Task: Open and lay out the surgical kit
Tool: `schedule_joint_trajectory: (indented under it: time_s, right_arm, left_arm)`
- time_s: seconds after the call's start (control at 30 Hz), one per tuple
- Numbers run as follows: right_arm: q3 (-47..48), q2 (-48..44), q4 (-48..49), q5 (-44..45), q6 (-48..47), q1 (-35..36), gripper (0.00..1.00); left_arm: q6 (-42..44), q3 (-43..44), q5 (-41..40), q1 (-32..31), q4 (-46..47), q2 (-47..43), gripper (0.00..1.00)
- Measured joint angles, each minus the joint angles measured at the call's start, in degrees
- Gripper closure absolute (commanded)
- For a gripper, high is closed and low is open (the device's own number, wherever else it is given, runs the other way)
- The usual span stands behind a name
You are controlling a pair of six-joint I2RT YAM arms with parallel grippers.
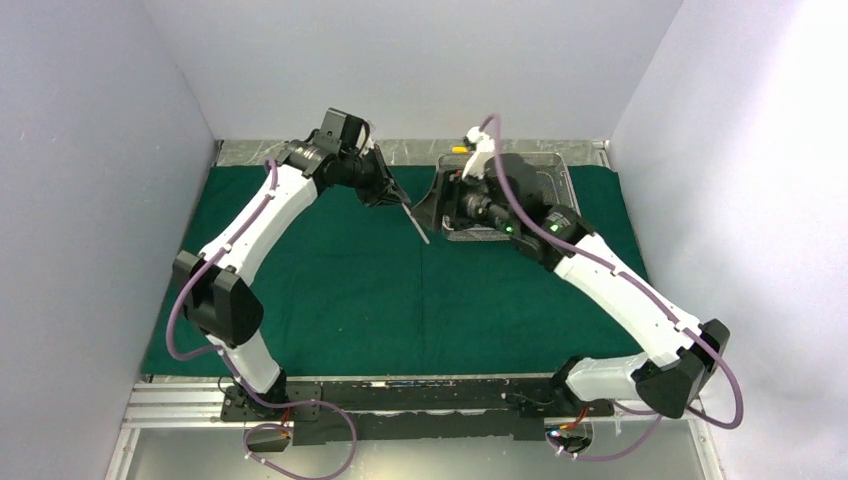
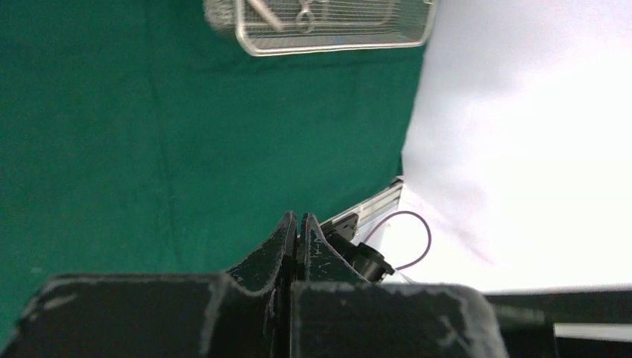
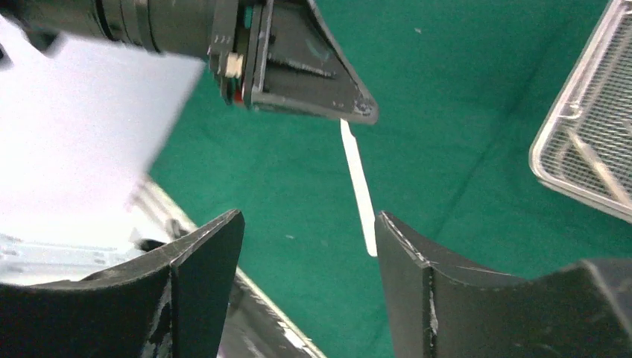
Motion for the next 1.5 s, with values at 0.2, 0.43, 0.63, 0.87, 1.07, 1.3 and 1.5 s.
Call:
schedule_joint_trajectory:
  time_s: [0.2,0.43,0.63,0.87,1.07,1.3,1.5]
  right_arm:
    - [5.6,6.1,-6.8,18.2,-12.1,10.9,0.45]
    - [6.3,12.0,-7.7,26.6,-19.2,17.2,0.52]
    - [6.3,14.4,-7.1,29.2,-21.5,19.6,0.6]
    - [6.3,18.2,-5.7,32.0,-23.3,20.7,0.75]
    - [6.3,19.6,-5.1,34.3,-24.1,21.2,0.94]
    - [6.8,19.9,-4.9,35.0,-24.6,21.7,1.0]
    - [4.4,18.7,-4.5,35.3,-23.7,21.6,1.0]
  left_arm:
    - [-2.3,9.4,-5.2,0.0,-14.2,7.2,1.0]
    - [-6.2,12.6,-6.7,0.7,-23.1,8.4,1.0]
    - [-8.9,11.3,-6.7,2.1,-24.4,8.2,1.0]
    - [-9.8,10.0,-5.0,2.6,-24.4,7.8,1.0]
    - [-10.4,8.0,-3.6,3.2,-24.2,7.0,1.0]
    - [-9.7,5.9,-1.8,4.5,-22.6,5.8,0.48]
    - [-8.5,2.5,2.3,6.6,-19.2,4.0,0.23]
